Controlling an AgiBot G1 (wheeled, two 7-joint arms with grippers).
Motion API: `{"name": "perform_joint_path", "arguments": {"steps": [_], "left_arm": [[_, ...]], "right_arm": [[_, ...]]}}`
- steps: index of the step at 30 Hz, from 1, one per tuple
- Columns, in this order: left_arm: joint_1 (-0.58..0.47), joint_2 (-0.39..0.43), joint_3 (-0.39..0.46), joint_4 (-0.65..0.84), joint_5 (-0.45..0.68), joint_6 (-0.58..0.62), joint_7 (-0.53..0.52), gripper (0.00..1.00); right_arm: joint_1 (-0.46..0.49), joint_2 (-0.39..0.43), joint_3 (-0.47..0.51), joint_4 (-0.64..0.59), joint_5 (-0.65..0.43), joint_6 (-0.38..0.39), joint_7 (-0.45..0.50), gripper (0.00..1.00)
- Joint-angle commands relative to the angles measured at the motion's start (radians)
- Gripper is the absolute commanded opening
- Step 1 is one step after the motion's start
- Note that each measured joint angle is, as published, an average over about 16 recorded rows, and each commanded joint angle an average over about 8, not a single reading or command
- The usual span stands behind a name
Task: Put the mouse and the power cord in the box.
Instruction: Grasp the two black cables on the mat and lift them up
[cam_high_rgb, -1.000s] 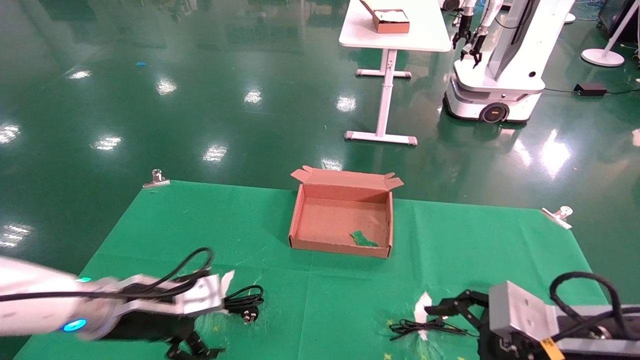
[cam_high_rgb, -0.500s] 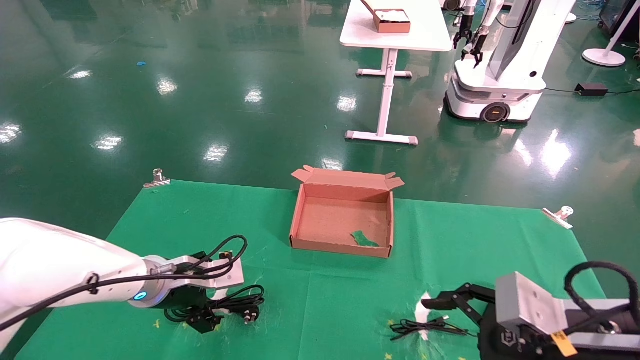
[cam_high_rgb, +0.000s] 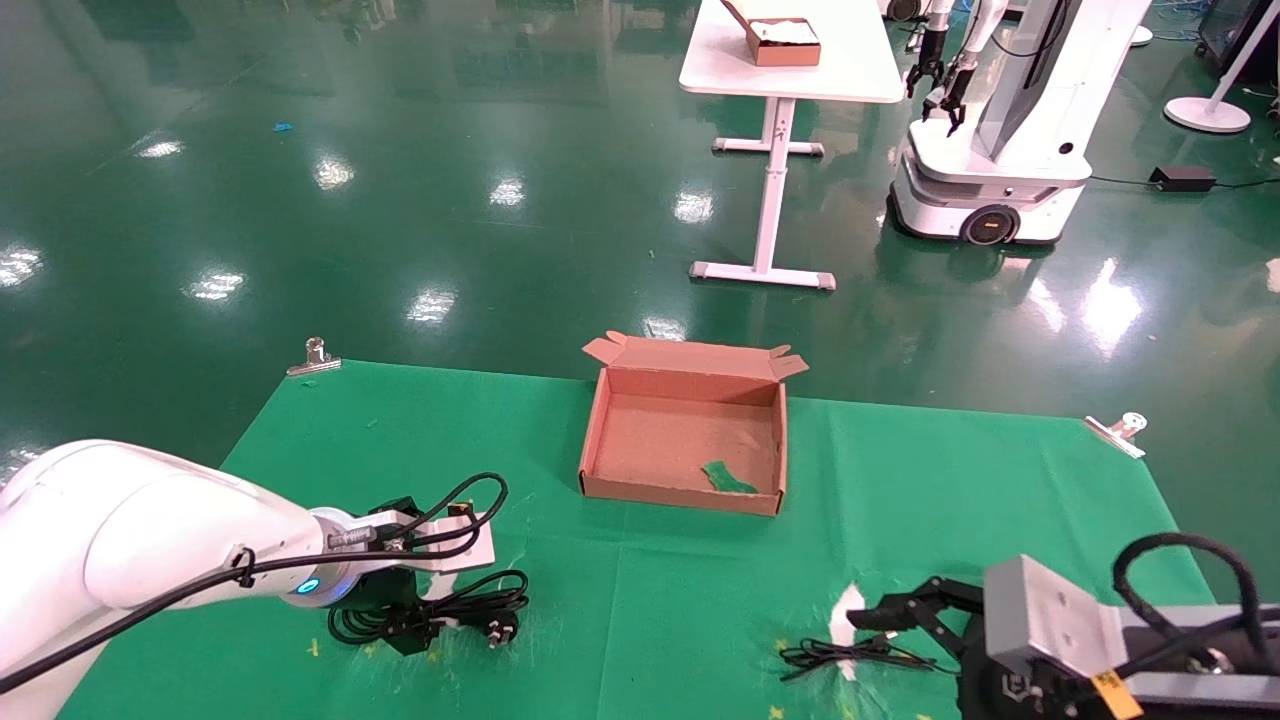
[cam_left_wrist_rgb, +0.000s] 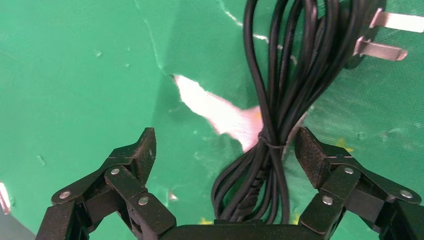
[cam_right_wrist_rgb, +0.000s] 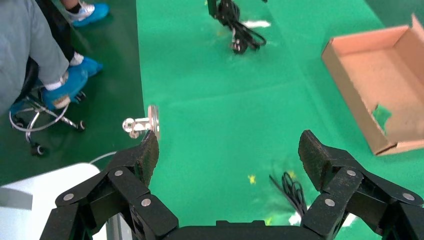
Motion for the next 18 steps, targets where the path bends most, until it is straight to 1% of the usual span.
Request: {"name": "perform_joint_path", "arguments": {"steps": [1, 5, 9, 11, 14, 18], "left_arm": [[-0.002, 0.002, 0.0, 0.007, -0.002, -0.002, 0.004, 1.0], [-0.003, 0.004, 0.0, 0.013, -0.003, -0.003, 0.007, 1.0], [-0.004, 0.004, 0.0, 0.015, -0.004, -0.004, 0.009, 1.0], [-0.004, 0.005, 0.0, 0.016, -0.004, -0.004, 0.01, 1.0], [-0.004, 0.005, 0.0, 0.017, -0.005, -0.005, 0.011, 1.0], [-0.004, 0.005, 0.0, 0.018, -0.005, -0.005, 0.011, 1.0]], "right_arm": [[-0.001, 0.004, -0.006, 0.001, -0.014, 0.0, 0.005, 1.0], [0.071, -0.026, -0.07, -0.007, -0.183, -0.026, 0.043, 1.0], [0.16, -0.096, -0.141, -0.042, -0.363, -0.051, 0.047, 1.0], [0.201, -0.145, -0.175, -0.079, -0.44, -0.055, 0.03, 1.0], [0.253, -0.228, -0.219, -0.164, -0.531, -0.048, -0.018, 1.0], [0.309, -0.339, -0.262, -0.316, -0.609, -0.013, -0.104, 1.0]]}}
